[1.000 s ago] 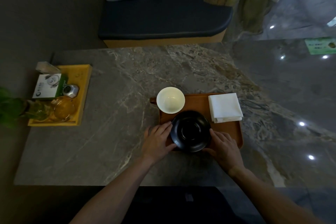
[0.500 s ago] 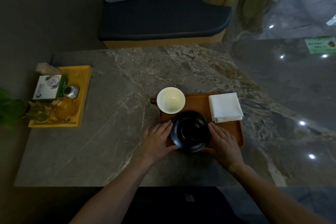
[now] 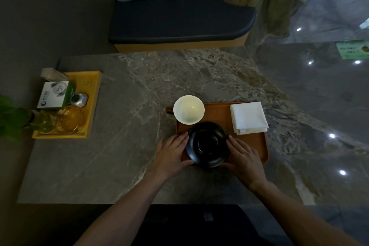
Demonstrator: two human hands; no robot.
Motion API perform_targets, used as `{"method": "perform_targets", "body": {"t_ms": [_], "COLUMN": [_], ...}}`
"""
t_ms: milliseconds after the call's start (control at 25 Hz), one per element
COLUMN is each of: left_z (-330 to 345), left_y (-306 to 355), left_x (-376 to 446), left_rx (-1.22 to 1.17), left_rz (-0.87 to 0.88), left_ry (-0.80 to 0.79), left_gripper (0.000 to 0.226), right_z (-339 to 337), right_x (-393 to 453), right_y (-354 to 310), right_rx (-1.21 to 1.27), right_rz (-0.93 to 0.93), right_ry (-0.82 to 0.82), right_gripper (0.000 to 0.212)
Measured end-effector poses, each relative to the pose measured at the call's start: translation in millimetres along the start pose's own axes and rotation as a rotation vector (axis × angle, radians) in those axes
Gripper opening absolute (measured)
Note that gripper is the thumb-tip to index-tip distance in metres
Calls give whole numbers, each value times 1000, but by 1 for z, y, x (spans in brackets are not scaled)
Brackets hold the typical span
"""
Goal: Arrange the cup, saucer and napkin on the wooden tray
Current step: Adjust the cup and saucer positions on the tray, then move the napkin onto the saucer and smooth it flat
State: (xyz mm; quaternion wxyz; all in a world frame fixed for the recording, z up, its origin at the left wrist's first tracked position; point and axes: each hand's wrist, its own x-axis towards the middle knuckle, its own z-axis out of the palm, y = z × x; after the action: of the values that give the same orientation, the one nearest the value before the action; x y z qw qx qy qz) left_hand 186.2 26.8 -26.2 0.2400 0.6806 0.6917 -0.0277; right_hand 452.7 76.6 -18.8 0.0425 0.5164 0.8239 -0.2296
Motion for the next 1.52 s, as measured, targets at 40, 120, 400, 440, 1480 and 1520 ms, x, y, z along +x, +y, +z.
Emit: {"method": "perform_targets", "body": {"t_ms": [40, 120, 400, 440, 1480, 1520], "left_z": [0, 0, 3, 3, -15, -15], "left_y": [-1, -4, -9, -10, 68, 77], "left_x": [0, 0, 0, 1, 11, 15], "left_rx": [-5, -8, -14, -15, -95, -88], "left_rz": [5, 14, 34, 35, 90, 75], "left_ry": [1, 4, 9, 9, 127, 130], "left_gripper": [89, 89, 89, 89, 46, 45], "right_z": [0, 2, 5, 5, -60, -64], "right_x": [0, 0, -2, -1, -21, -18], "right_y": [-1, -3, -6, -5, 77, 86], "right_rx": [0, -4, -29, -41, -212, -217], "right_rz": [0, 3, 1, 3, 51, 41], "right_ry": [0, -9, -1, 0, -61, -72], "right_gripper": [78, 78, 78, 78, 49, 48]}}
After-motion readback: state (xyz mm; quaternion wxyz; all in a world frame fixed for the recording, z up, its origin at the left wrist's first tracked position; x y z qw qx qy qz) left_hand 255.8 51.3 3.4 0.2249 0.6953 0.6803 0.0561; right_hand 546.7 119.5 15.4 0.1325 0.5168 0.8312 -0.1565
